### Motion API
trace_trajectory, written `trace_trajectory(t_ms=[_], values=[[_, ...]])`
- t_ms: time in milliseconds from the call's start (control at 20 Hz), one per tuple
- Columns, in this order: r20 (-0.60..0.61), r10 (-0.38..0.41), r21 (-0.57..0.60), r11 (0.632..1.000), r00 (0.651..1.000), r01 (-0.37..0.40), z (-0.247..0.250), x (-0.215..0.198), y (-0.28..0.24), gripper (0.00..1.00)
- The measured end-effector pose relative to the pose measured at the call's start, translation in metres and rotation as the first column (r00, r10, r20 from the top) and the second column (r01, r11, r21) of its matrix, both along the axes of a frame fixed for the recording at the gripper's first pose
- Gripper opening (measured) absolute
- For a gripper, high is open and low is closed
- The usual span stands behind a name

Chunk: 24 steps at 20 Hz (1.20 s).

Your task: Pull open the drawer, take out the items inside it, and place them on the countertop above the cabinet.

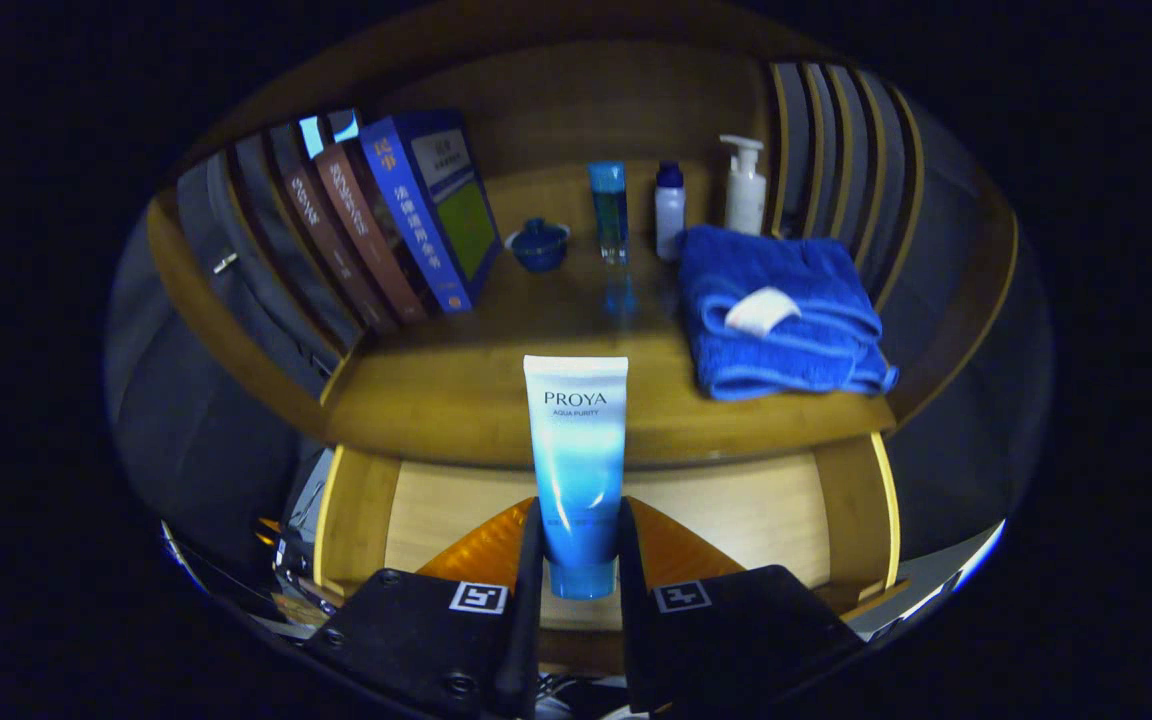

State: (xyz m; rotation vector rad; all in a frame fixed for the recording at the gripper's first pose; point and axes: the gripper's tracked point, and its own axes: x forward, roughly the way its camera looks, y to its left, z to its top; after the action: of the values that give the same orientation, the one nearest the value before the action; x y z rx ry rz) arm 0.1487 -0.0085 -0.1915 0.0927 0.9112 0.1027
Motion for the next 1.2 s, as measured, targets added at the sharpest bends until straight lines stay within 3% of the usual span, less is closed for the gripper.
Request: trace_trajectory(t_ms=[350,600,700,950,1200], values=[[-0.049,-0.027,-0.03,0.999,0.998,0.025,-0.03,0.088,0.006,0.39],[-0.106,-0.031,-0.055,0.998,0.994,0.025,-0.06,0.109,0.009,0.39],[-0.097,-0.045,-0.053,0.998,0.994,0.04,-0.06,0.111,0.007,0.45],[-0.05,-0.05,-0.032,0.998,0.997,0.048,-0.045,0.108,0.004,1.0],[0.022,-0.04,-0.029,0.999,0.999,0.041,-0.022,0.092,0.003,1.0]])
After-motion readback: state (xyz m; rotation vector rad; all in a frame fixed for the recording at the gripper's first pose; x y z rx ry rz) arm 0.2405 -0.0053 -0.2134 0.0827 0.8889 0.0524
